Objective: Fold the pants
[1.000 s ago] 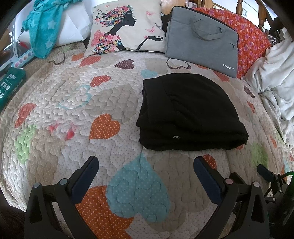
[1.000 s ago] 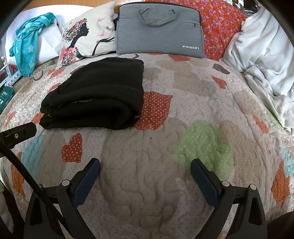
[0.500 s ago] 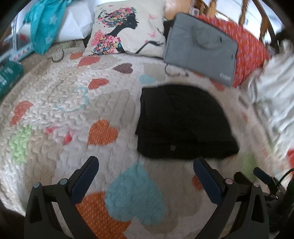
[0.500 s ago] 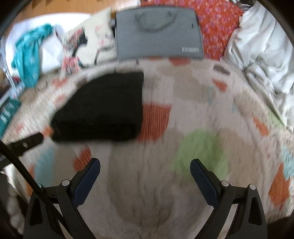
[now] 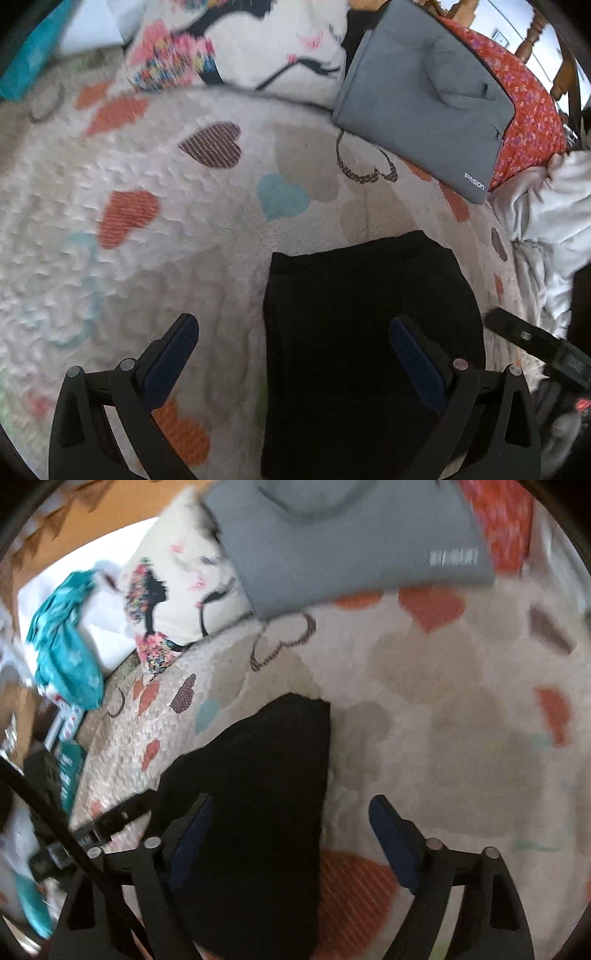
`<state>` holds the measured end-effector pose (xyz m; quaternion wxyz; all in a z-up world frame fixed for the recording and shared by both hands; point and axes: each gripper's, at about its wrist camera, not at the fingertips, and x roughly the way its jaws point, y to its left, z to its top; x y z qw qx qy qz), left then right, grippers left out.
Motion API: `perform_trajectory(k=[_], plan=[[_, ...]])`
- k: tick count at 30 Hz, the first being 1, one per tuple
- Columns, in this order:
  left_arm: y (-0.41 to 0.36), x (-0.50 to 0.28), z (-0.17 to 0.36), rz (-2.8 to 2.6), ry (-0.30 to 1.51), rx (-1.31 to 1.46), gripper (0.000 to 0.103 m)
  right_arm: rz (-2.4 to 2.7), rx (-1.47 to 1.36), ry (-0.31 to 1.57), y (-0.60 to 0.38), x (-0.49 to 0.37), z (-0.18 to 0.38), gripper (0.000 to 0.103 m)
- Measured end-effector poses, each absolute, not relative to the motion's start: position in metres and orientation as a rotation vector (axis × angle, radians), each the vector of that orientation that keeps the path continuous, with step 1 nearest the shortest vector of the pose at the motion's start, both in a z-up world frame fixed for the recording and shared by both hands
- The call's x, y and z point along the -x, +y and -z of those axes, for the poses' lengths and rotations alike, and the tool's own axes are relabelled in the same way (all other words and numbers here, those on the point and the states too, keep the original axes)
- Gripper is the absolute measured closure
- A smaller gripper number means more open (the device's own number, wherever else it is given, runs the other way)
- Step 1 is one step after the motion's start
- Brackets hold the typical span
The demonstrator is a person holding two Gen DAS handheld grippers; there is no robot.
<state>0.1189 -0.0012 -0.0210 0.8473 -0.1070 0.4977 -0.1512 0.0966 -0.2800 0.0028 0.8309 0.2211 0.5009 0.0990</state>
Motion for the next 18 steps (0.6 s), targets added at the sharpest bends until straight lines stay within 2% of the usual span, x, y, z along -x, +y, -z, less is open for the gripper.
perform_trajectory(k=[6,7,8,9,10,11,13,18], plan=[[-0.020,-0.135,0.046,0.473,1.132,0.300,0.001,-0.243,-0.403,1.073,-0.258,-0.129,0.022,0.020],[-0.025,-0.134,0.045,0.475,1.125,0.287,0.001,-0.249,-0.404,1.075,-0.259,-0.128,0.021,0.027],[-0.030,-0.134,0.043,0.492,1.135,0.279,0.004,-0.260,-0.406,1.076,-0.259,-0.129,0.020,0.038],[-0.033,-0.133,0.039,0.479,1.143,0.264,0.012,-0.285,-0.415,1.080,-0.258,-0.130,0.017,0.063],[-0.035,-0.132,0.036,0.490,1.149,0.269,0.033,-0.293,-0.423,1.090,-0.257,-0.130,0.014,0.075],[-0.034,-0.131,0.032,0.518,1.160,0.298,0.047,-0.291,-0.426,1.088,-0.257,-0.130,0.010,0.079],[-0.030,-0.130,0.022,0.521,1.155,0.330,0.057,-0.302,-0.440,1.066,-0.258,-0.127,-0.001,0.084],[-0.025,-0.138,0.006,0.532,1.123,0.397,0.059,-0.332,-0.474,0.987,-0.258,-0.130,-0.033,0.087]])
